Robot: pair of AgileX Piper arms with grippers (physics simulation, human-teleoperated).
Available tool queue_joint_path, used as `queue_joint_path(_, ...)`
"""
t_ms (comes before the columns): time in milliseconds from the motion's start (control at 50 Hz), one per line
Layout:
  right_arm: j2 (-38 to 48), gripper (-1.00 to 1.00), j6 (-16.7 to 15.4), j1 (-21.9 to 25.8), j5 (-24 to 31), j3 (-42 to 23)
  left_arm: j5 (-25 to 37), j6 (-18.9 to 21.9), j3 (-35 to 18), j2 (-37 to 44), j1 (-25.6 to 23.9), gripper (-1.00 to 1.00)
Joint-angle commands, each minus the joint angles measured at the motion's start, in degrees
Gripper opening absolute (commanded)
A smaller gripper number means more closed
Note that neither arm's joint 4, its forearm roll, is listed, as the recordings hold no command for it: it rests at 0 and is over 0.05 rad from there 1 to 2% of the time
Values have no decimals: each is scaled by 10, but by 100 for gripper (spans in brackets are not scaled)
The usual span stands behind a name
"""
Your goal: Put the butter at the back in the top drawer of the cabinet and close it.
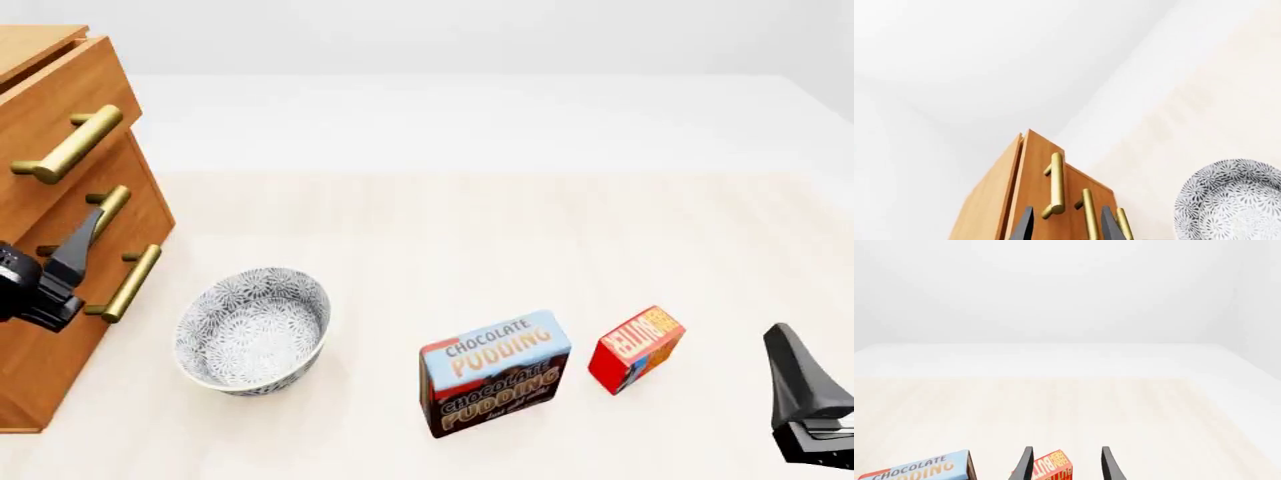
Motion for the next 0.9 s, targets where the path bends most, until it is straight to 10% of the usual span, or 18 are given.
queue_joint_path(20, 0, 100, 0, 0, 0, 0, -9, 30, -2, 19, 3, 100)
queue_joint_path(900, 0, 100, 0, 0, 0, 0, -32, 135, -38, 124, 29, 100)
